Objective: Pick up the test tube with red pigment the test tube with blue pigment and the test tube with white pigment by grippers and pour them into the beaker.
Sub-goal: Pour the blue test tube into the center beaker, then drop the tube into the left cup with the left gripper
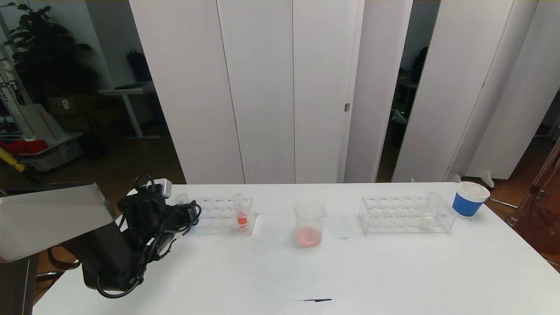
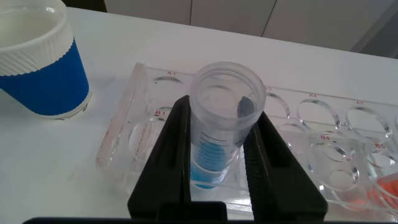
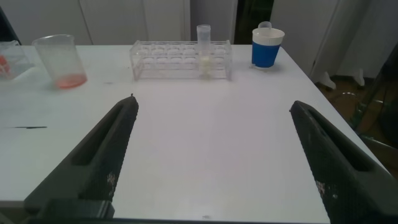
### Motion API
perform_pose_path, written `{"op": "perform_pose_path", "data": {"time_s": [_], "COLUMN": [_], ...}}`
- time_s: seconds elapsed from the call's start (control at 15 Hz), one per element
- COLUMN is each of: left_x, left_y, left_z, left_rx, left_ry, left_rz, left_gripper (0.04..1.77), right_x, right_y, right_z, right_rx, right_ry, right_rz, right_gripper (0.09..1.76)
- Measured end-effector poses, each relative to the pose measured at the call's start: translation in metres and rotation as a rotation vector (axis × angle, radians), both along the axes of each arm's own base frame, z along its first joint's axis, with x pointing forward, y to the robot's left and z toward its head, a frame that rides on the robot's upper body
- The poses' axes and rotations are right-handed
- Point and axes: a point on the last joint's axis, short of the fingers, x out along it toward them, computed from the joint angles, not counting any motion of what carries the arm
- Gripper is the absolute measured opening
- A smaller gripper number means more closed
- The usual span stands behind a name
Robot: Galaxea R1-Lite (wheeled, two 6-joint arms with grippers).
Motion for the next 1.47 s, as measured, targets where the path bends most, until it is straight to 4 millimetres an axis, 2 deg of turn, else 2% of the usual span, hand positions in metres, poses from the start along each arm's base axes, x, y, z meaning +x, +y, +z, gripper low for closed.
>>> {"op": "perform_pose_path", "data": {"time_s": [0.33, 0.73, 1.07, 1.47], "left_x": [-0.001, -0.004, -0.015, -0.037], "left_y": [-0.001, -0.003, 0.001, -0.003], "left_z": [0.006, 0.03, 0.067, 0.133], "left_rx": [0.0, 0.066, 0.081, 0.071], "left_ry": [-0.015, -0.04, -0.063, -0.101], "left_rz": [-0.004, -0.015, -0.017, -0.074], "left_gripper": [0.58, 0.58, 0.58, 0.58], "right_x": [0.0, 0.0, 0.0, 0.0], "right_y": [0.0, 0.0, 0.0, 0.0], "right_z": [0.0, 0.0, 0.0, 0.0], "right_rx": [0.0, 0.0, 0.0, 0.0], "right_ry": [0.0, 0.0, 0.0, 0.0], "right_rz": [0.001, 0.0, 0.0, 0.0], "right_gripper": [1.75, 1.75, 1.75, 1.75]}}
